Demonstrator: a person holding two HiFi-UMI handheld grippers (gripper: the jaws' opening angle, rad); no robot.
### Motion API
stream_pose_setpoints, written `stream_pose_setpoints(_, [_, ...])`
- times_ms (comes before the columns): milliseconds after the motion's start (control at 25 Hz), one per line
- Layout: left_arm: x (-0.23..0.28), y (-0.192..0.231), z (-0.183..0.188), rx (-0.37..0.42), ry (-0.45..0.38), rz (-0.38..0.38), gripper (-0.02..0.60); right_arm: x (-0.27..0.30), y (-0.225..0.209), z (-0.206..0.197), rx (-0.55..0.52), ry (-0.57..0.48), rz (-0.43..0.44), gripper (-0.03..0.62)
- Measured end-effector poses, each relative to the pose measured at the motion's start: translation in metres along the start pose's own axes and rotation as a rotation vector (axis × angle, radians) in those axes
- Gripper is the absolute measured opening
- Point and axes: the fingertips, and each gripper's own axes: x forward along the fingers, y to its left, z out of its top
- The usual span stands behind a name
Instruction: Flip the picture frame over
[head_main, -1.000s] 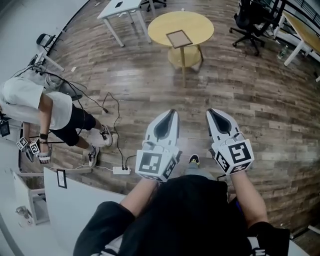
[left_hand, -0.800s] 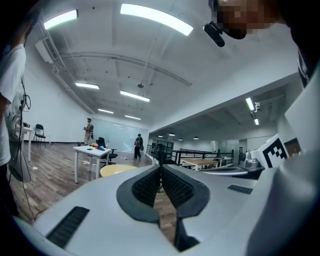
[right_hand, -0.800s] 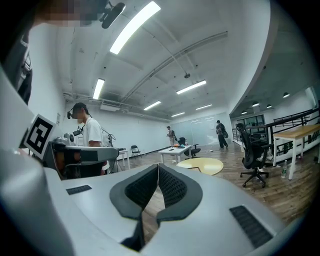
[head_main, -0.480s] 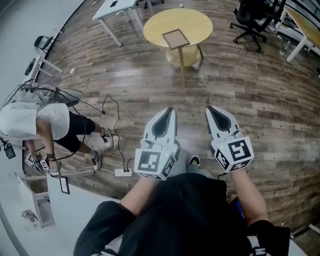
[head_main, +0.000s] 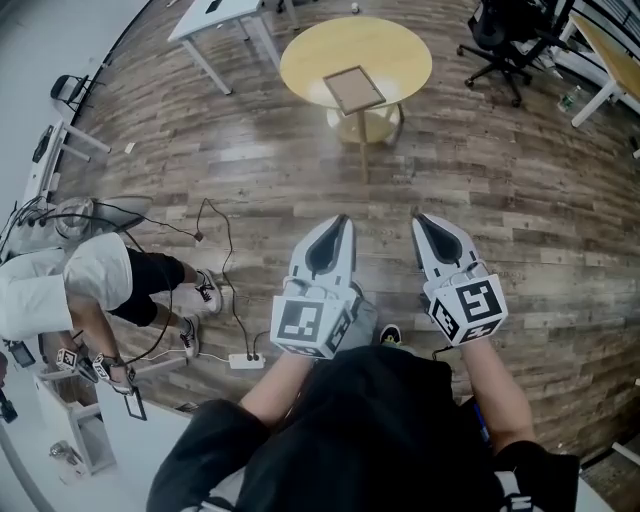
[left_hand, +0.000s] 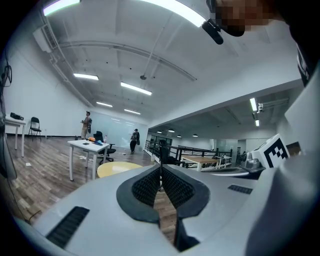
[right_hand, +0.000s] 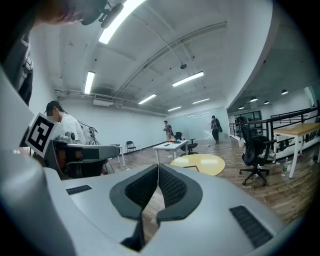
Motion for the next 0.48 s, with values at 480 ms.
stream_pose_setpoints(480, [0.083,0.108,0.017,-0.018,-0.007,-0.027,0.029,0.134,-0.018,0.043,-0.066,-0.026,0.052,0.017])
